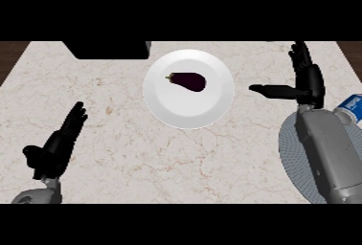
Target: Pick the eggplant from the placemat and place it in the plate
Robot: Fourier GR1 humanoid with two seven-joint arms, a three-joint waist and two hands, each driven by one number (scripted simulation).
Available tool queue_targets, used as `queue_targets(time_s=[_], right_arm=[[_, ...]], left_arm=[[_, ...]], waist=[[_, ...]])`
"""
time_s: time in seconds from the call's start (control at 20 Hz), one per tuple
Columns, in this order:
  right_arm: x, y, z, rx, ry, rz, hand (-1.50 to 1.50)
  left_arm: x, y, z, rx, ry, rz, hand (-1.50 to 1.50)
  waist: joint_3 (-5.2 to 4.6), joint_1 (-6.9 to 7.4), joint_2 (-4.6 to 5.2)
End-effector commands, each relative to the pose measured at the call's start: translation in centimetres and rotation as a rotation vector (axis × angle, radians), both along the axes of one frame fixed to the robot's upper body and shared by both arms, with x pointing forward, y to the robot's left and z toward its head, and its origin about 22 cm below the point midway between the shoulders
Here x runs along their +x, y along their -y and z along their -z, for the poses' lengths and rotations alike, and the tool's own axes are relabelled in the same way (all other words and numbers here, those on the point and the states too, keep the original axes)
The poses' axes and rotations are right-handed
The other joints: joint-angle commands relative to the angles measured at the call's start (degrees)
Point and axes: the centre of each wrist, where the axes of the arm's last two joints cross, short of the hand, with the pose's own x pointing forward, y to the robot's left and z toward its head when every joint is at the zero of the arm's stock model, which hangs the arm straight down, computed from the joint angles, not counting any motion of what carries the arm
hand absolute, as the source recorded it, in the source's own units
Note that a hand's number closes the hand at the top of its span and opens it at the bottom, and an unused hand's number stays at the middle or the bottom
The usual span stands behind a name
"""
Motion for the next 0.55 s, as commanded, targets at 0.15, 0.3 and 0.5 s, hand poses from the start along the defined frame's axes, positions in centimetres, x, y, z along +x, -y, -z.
queue_targets(time_s=[0.15,0.3,0.5], right_arm=[[-3.1,7.2,2.8,-0.046,0.009,-0.045,-1.5],[-1.5,4.8,3.4,-0.058,-0.009,-0.058,-1.5],[-2.2,6.7,3.9,-0.06,0.029,-0.03,-1.5]], left_arm=[[0.0,1.3,-1.0,-0.001,0.002,0.007,0.0],[1.0,1.0,1.8,0.003,-0.011,0.011,0.0],[0.3,-0.4,0.0,0.003,0.004,0.003,0.0]], waist=[[0.0,0.16,0.03],[-0.03,0.16,0.13],[-0.02,0.24,0.04]])
